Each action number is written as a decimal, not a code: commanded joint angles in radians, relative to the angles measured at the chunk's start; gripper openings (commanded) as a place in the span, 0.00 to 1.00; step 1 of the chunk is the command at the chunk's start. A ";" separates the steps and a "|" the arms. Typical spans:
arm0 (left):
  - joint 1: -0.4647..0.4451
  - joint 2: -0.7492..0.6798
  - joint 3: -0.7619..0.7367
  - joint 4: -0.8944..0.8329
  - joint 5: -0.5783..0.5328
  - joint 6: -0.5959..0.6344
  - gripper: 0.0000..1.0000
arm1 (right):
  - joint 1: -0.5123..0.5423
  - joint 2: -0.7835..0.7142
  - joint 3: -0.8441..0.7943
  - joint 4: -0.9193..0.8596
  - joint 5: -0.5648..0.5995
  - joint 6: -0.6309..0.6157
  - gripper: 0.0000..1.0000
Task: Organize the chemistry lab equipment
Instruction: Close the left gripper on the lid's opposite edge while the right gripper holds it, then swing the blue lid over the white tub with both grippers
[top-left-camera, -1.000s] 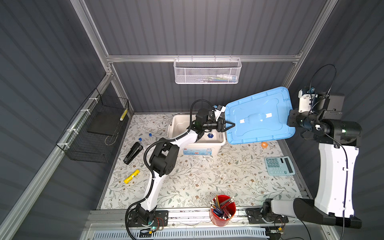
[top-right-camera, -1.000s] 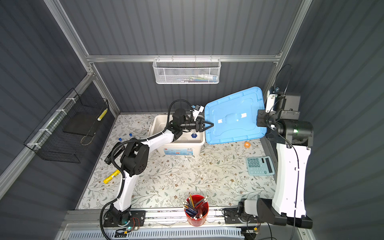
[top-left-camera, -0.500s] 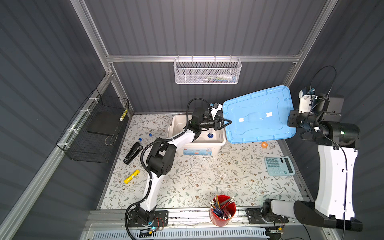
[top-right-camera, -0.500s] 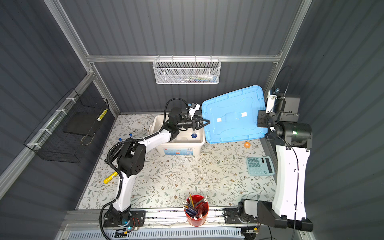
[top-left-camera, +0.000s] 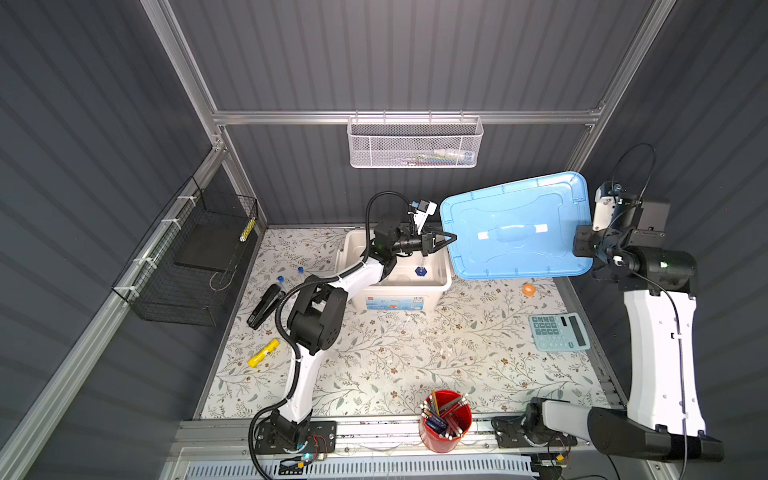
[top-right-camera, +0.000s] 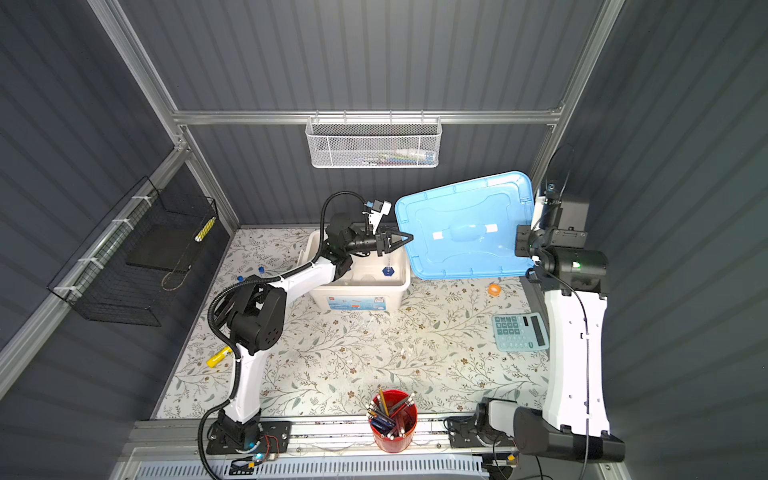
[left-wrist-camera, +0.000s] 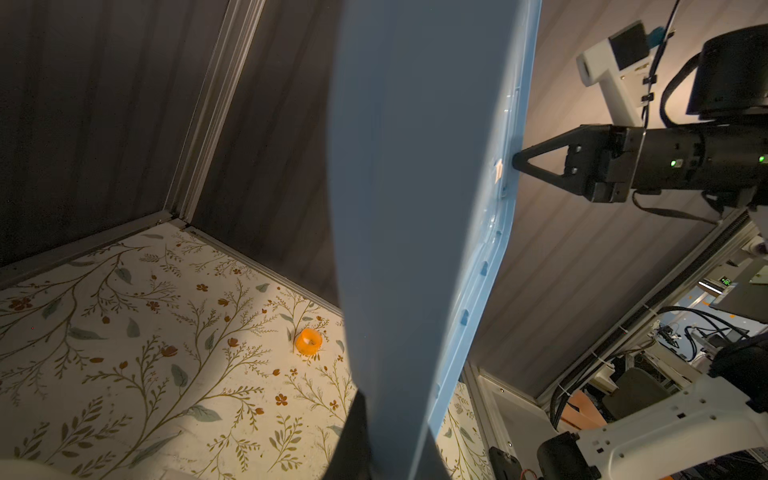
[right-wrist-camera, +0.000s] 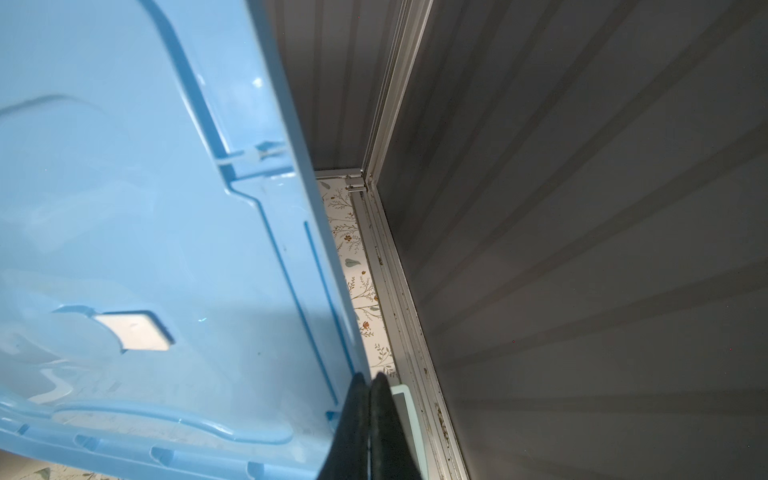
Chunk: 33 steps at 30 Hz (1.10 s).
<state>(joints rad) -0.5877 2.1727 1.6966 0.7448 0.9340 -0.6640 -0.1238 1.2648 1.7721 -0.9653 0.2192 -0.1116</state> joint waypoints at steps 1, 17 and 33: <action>-0.037 -0.063 0.005 0.126 0.032 -0.040 0.03 | 0.020 -0.009 -0.017 0.021 -0.093 0.016 0.00; -0.034 -0.158 -0.003 -0.004 -0.056 0.098 0.00 | 0.009 -0.051 -0.009 0.045 -0.057 0.032 0.36; -0.016 -0.368 0.016 -0.469 -0.542 0.622 0.00 | 0.010 -0.172 0.051 0.032 -0.199 0.152 0.66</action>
<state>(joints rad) -0.6071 1.8778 1.7077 0.3248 0.5247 -0.1844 -0.1165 1.1091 1.8153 -0.9226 0.0719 -0.0055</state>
